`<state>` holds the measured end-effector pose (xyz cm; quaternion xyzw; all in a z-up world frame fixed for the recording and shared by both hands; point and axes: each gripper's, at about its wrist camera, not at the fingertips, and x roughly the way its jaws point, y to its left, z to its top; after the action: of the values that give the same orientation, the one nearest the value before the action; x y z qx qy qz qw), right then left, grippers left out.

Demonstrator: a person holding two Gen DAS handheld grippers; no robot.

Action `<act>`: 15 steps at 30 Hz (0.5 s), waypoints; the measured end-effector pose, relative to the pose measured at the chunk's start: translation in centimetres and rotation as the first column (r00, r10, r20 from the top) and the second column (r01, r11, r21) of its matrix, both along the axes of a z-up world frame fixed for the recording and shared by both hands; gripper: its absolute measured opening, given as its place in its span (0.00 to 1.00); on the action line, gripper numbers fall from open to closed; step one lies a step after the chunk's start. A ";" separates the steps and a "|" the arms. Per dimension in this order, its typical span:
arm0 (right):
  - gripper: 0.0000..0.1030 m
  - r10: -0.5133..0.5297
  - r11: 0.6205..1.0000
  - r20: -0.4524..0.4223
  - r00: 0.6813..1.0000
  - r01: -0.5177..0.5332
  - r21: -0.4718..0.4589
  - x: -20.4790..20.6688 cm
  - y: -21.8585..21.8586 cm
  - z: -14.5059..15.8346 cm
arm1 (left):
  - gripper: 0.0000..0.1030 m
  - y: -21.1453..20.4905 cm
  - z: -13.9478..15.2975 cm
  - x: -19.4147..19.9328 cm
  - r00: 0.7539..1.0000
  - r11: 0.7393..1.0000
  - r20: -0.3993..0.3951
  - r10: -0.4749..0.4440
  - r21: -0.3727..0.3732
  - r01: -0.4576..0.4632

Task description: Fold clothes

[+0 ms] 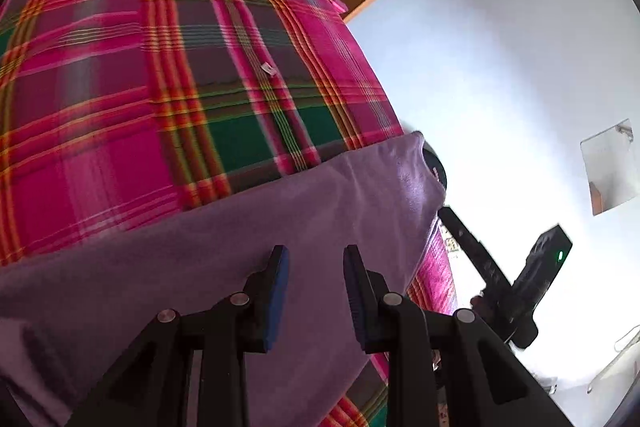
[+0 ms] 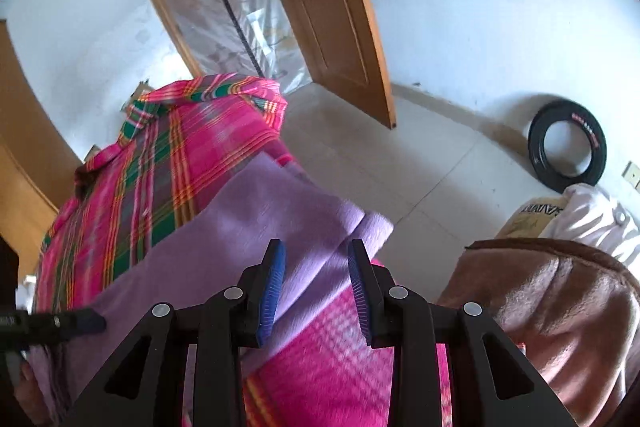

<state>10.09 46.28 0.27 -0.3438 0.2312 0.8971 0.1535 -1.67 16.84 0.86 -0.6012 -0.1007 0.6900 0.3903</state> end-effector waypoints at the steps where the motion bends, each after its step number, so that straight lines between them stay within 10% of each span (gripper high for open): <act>1: 0.33 -0.004 1.000 0.006 1.000 0.004 -0.006 -0.3 0.2 -0.1 | 0.27 0.2 -0.1 -0.1 1.000 1.000 0.004 -0.003 0.000 0.003; 5: 0.30 0.003 1.000 0.015 1.000 -0.003 -0.013 -1.0 0.8 -0.1 | 0.27 0.9 -0.4 -0.5 1.000 1.000 0.011 -0.009 0.001 0.009; 9: 0.06 0.026 0.999 0.012 1.000 -0.026 0.029 -1.3 0.6 0.2 | 0.27 1.2 -0.6 -0.7 1.000 1.000 0.019 -0.016 -0.001 0.016; 15: 0.05 -0.001 1.000 -0.018 1.000 0.001 0.020 -0.2 1.1 0.8 | 0.27 0.8 -0.3 -0.3 0.999 1.000 0.024 -0.022 0.008 0.022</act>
<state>9.92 47.35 1.02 -0.3338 0.2238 0.9024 0.1553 -1.95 17.68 0.54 -0.6090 -0.1016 0.6780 0.3989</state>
